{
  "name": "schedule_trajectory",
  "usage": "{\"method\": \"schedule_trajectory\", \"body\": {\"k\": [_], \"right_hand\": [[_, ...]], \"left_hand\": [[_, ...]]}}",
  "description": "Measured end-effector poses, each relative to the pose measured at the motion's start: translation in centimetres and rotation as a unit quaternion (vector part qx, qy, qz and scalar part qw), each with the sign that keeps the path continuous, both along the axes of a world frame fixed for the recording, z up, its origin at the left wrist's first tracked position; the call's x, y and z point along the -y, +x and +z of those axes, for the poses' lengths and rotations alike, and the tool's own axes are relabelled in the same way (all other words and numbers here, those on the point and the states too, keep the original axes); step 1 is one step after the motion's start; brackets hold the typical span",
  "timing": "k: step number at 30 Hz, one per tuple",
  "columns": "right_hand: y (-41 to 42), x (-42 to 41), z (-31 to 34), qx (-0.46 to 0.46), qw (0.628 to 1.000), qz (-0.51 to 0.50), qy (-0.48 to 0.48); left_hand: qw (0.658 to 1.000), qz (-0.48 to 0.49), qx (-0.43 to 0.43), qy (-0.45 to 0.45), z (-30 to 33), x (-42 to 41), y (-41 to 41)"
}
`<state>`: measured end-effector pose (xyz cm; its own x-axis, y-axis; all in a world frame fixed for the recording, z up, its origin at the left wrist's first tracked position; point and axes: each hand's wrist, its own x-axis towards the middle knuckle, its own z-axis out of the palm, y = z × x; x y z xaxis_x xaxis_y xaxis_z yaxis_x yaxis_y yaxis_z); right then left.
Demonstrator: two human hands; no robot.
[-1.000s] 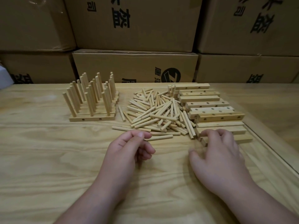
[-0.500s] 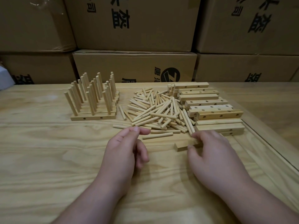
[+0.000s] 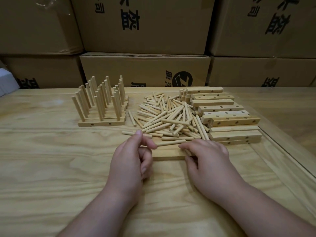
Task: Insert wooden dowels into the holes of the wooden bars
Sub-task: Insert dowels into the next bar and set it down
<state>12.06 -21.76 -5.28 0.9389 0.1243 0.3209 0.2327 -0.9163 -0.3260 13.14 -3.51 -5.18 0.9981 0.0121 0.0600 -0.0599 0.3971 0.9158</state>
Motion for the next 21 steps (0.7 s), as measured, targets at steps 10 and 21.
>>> {"method": "schedule_trajectory", "body": {"k": [10, 21], "right_hand": [[0.2, -0.8, 0.3, 0.214, 0.946, 0.058, 0.236], [-0.2, -0.9, 0.7, 0.099, 0.937, 0.167, 0.291]], "left_hand": [[0.995, -0.030, -0.029, 0.088, 0.6, 1.2, -0.4], [0.998, 0.030, -0.055, -0.004, 0.5, 0.4, 0.1]]}}
